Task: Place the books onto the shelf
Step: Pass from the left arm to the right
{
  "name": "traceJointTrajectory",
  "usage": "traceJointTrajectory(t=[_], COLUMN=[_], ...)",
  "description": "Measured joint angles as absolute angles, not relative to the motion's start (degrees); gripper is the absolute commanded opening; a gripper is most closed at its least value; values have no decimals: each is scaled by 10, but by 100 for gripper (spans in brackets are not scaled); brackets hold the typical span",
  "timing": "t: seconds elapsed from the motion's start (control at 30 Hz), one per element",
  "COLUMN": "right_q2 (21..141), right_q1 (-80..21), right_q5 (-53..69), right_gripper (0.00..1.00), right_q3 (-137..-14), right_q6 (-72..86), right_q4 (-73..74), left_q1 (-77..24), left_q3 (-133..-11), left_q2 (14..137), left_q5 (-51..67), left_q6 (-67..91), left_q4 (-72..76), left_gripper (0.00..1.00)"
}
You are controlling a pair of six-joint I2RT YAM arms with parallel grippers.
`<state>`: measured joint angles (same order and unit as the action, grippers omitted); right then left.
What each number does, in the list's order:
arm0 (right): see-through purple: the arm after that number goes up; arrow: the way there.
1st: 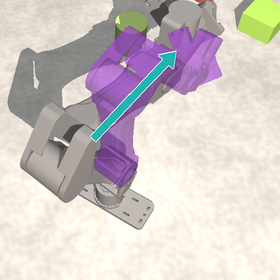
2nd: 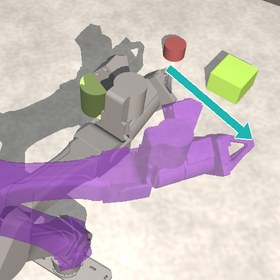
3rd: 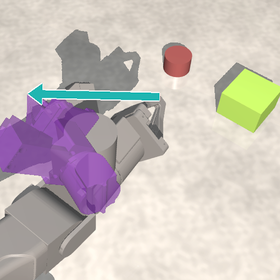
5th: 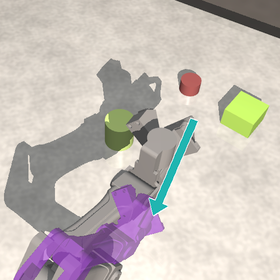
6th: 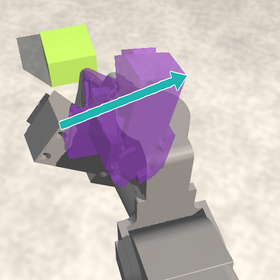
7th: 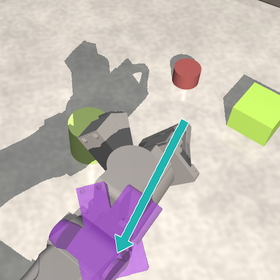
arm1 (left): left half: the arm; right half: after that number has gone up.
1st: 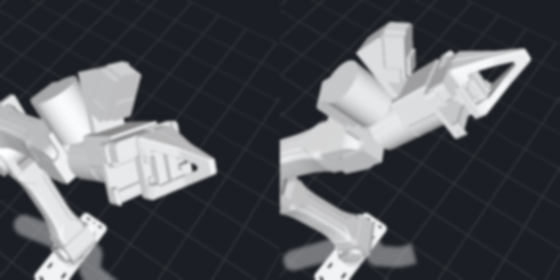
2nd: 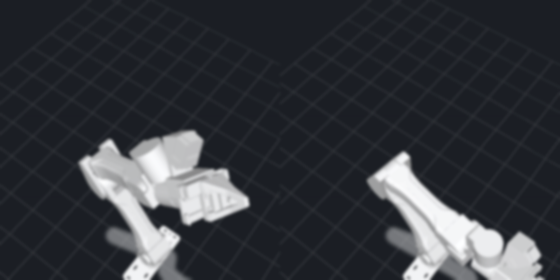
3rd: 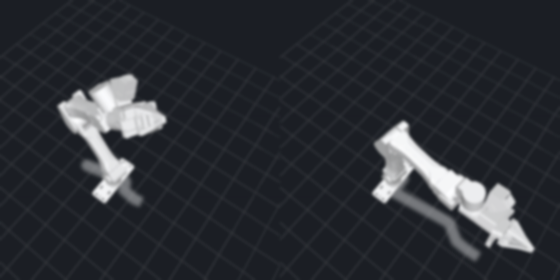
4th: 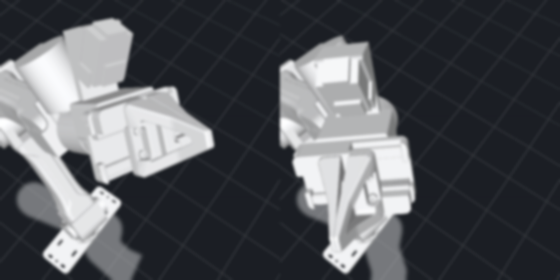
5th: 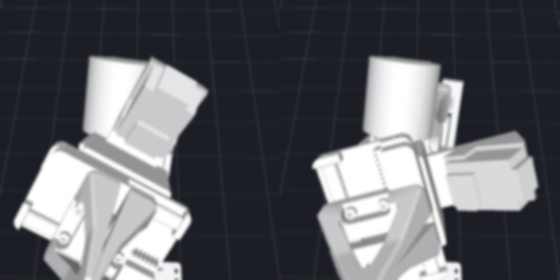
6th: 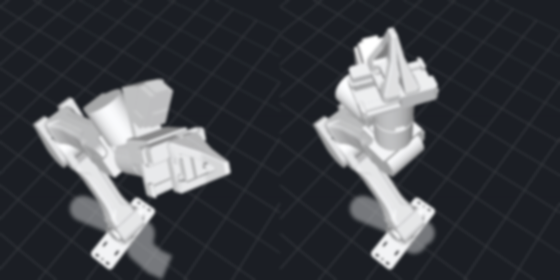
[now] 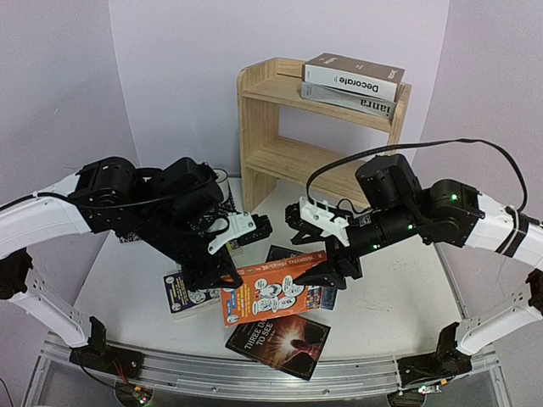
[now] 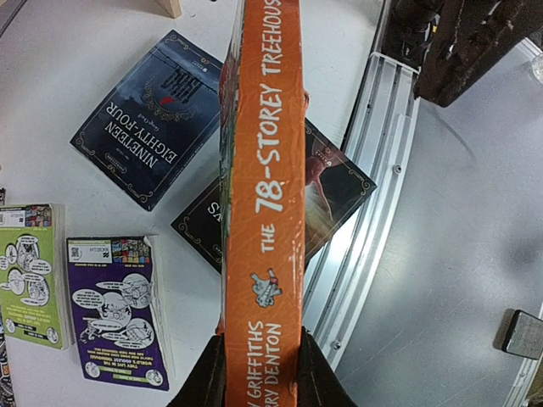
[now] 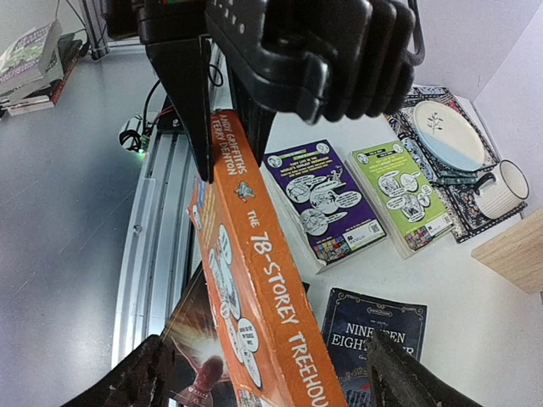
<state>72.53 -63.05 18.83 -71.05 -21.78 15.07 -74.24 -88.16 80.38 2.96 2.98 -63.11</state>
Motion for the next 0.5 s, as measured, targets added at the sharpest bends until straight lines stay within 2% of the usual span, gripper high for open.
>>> traceJointTrajectory(t=[0.17, 0.27, 0.43, 0.5], right_q2=[736, 750, 774, 776], right_q1=[-630, -630, -630, -630], right_q5=[190, 196, 219, 225], right_gripper=[75, 66, 39, 22], right_q3=[-710, -710, -706, -705], right_q6=[-218, -217, -211, -213], right_q4=[151, 151, 152, 150], left_q1=[-743, -742, -742, -742], left_q3=[-882, -882, -882, -882], left_q2=[804, 804, 803, 803], left_q5=[37, 50, 73, 76], left_q6=[30, 29, 27, 24], left_q4=[-631, -631, -633, -638], left_gripper=[0, 0, 0, 1])
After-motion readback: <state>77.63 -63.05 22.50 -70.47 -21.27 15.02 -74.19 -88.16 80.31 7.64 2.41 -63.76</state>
